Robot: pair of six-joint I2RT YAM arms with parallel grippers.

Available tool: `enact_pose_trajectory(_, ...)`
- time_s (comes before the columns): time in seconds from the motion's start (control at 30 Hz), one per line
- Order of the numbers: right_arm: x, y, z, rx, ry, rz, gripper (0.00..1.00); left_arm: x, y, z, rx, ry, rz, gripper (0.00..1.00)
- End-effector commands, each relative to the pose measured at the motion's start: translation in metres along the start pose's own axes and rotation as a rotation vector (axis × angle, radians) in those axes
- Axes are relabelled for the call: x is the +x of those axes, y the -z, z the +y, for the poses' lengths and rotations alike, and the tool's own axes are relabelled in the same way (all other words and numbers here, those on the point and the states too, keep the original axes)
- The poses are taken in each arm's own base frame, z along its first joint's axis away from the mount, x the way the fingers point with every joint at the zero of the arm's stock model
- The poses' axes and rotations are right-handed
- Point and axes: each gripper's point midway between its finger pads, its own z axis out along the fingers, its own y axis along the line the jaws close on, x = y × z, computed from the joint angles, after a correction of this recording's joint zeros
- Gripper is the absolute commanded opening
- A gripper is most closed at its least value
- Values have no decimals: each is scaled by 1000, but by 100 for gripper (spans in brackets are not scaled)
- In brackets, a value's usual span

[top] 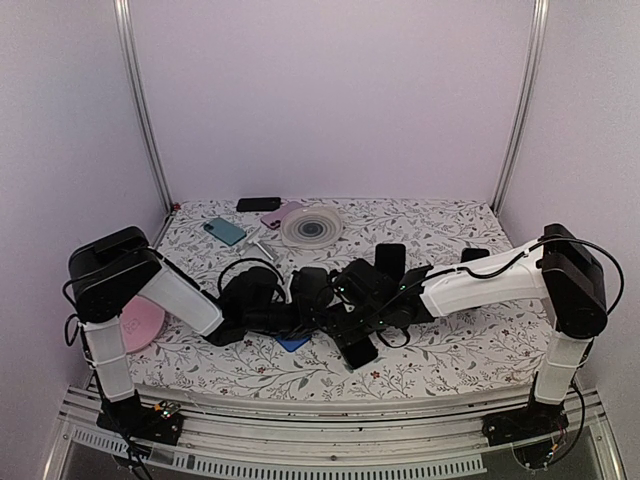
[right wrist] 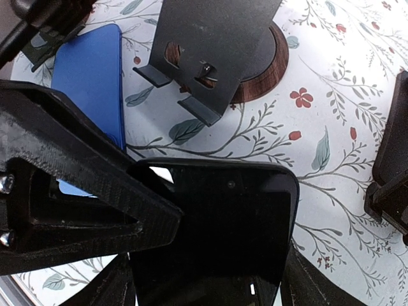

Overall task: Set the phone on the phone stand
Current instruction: Pass from the right arm to the left, then pass from the left arm to the right

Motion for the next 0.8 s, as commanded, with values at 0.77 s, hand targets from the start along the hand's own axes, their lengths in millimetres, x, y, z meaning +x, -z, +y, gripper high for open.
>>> enact_pose_trajectory(0.77,-15,31,4,-83,-43,-95,96,-8,14,-52,112,-152,-41,0)
